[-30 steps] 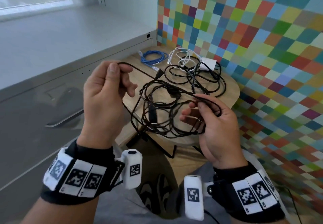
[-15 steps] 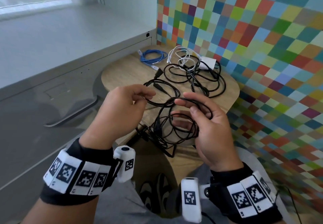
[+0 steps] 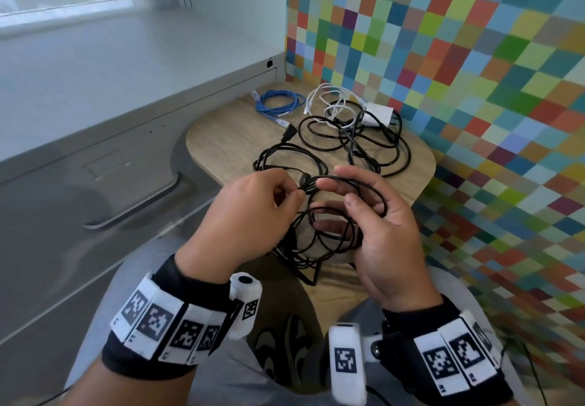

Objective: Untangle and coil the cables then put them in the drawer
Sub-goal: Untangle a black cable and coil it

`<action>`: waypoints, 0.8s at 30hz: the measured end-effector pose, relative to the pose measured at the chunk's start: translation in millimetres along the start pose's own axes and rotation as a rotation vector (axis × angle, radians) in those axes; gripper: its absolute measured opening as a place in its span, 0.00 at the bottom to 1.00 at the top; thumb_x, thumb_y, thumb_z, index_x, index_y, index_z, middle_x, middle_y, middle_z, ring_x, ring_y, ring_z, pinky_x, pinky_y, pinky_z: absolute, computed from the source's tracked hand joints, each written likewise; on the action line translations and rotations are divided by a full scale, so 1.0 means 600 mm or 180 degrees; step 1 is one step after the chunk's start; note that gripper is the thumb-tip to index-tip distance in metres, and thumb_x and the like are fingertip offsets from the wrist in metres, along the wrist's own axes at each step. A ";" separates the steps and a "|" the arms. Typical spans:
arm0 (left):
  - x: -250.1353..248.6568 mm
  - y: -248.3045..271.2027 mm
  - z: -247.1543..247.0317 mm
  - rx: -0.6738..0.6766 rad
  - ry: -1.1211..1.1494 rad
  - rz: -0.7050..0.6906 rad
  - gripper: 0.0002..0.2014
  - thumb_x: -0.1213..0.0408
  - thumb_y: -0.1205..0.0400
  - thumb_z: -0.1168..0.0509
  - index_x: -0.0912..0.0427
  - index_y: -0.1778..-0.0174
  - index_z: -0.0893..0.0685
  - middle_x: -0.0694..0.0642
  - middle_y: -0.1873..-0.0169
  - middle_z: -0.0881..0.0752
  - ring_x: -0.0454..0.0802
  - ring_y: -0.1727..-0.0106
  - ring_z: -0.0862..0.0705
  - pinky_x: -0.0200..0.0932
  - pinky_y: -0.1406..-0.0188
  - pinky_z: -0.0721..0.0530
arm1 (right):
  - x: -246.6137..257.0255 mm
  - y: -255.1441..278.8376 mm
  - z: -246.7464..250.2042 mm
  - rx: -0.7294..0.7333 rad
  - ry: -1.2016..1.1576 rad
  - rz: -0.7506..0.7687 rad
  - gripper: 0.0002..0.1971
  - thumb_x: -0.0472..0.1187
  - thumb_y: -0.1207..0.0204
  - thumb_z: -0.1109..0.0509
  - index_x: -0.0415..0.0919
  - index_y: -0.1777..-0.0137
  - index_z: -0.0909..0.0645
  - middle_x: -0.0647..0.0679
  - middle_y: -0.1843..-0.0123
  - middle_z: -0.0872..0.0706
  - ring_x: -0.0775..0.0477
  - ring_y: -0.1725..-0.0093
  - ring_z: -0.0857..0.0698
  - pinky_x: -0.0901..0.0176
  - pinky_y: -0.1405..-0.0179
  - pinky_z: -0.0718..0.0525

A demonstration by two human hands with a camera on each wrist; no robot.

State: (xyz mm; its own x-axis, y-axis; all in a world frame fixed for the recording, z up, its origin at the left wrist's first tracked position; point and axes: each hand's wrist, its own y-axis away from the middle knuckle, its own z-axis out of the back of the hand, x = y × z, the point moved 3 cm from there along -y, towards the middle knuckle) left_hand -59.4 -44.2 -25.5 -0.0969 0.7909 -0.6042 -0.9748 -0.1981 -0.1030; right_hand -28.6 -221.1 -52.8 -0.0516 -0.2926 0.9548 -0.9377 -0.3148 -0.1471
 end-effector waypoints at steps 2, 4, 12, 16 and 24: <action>0.005 -0.001 -0.003 0.0057 -0.0009 0.0050 0.07 0.45 0.17 0.31 0.41 0.57 0.16 0.42 0.63 0.13 0.39 0.62 0.16 0.47 0.60 0.14 | 0.000 -0.001 0.002 -0.0009 -0.0017 0.0012 0.18 0.27 0.09 0.43 0.42 0.32 0.16 0.39 0.39 0.07 0.36 0.46 0.07 0.42 0.49 0.08; 0.010 -0.002 -0.007 0.0103 -0.0007 0.0088 0.07 0.44 0.18 0.29 0.41 0.56 0.14 0.41 0.63 0.13 0.38 0.60 0.16 0.47 0.58 0.13 | 0.000 -0.001 0.002 -0.0005 -0.0034 0.0010 0.18 0.27 0.09 0.43 0.42 0.32 0.16 0.39 0.39 0.08 0.37 0.46 0.07 0.42 0.50 0.08; 0.011 -0.004 -0.007 -0.0013 0.0707 -0.0053 0.06 0.57 0.15 0.28 0.41 0.56 0.12 0.43 0.66 0.12 0.45 0.63 0.14 0.55 0.56 0.11 | -0.005 -0.004 0.000 -0.0109 -0.0199 0.0010 0.17 0.38 0.13 0.34 0.46 0.26 0.17 0.39 0.39 0.09 0.37 0.48 0.08 0.38 0.48 0.07; 0.003 0.002 0.003 0.0337 0.1350 -0.0217 0.11 0.66 0.13 0.32 0.44 0.45 0.10 0.47 0.70 0.16 0.58 0.67 0.14 0.57 0.59 0.13 | -0.003 -0.005 -0.001 -0.0257 -0.0058 0.0073 0.13 0.38 0.13 0.33 0.43 0.32 0.14 0.40 0.44 0.09 0.39 0.55 0.09 0.41 0.53 0.07; -0.001 0.003 0.014 0.0431 0.2851 -0.0268 0.07 0.75 0.18 0.34 0.64 0.56 0.11 0.65 0.61 0.10 0.51 0.62 0.11 0.38 0.55 0.14 | -0.005 -0.009 0.014 -0.0666 0.0373 0.0225 0.06 0.34 0.13 0.30 0.38 0.48 0.11 0.42 0.65 0.10 0.40 0.63 0.10 0.46 0.57 0.09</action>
State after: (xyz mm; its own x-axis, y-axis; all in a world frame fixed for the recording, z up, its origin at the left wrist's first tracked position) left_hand -62.6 -40.2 -18.5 0.1133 0.0424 -0.9927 -0.9923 -0.0454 -0.1152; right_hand -20.4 -226.2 -57.2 -0.1475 -0.1968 0.9693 -0.9804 -0.1000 -0.1695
